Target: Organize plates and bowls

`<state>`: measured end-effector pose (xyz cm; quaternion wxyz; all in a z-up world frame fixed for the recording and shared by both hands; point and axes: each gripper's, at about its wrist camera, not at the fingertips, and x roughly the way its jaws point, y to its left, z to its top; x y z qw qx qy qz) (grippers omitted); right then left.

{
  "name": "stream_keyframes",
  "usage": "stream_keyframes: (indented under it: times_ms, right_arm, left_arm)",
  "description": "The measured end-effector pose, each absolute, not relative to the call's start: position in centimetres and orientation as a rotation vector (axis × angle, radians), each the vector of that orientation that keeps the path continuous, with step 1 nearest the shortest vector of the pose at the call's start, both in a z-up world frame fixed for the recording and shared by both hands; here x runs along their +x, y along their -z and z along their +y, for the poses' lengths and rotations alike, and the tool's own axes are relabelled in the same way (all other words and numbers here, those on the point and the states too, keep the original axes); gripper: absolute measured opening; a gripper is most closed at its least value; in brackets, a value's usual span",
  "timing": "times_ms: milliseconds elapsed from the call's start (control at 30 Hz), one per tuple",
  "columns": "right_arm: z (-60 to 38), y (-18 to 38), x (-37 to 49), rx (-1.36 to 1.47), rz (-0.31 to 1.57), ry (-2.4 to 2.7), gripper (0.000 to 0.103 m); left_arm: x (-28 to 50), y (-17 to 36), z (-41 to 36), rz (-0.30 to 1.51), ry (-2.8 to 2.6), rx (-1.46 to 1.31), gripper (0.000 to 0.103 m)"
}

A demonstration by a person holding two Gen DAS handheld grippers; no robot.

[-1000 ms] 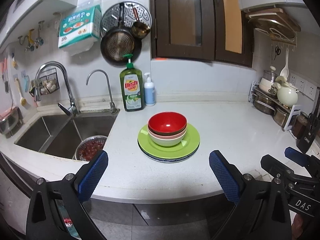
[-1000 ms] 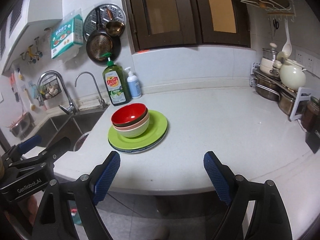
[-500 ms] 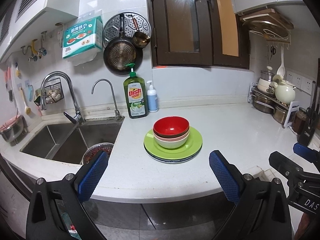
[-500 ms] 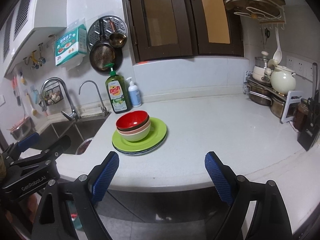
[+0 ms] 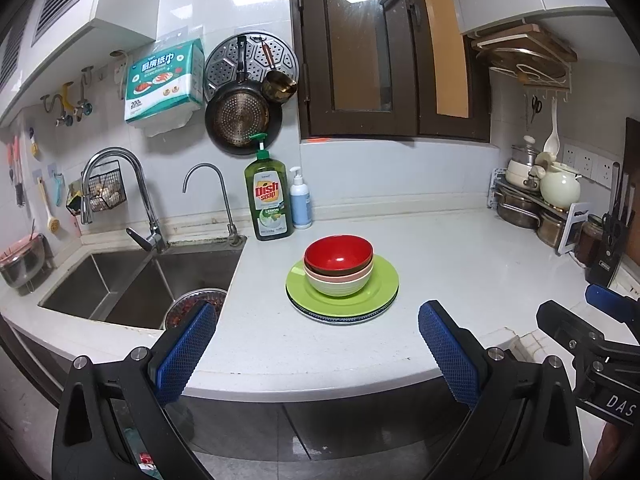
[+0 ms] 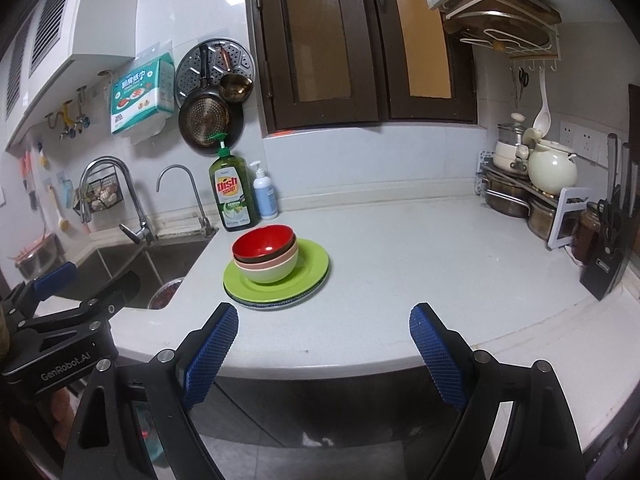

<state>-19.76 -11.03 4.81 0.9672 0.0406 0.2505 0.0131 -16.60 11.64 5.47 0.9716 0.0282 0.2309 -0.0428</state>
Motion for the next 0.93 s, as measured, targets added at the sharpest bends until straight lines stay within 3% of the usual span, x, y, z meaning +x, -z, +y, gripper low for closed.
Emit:
stream_keyframes:
  times_ms: [933]
  right_arm:
    - [-11.5,-5.4,-21.4,0.067,0.484,-0.025,0.089]
  left_arm:
    - [-18.2,-5.7,11.3,0.446,0.067,0.043,0.103]
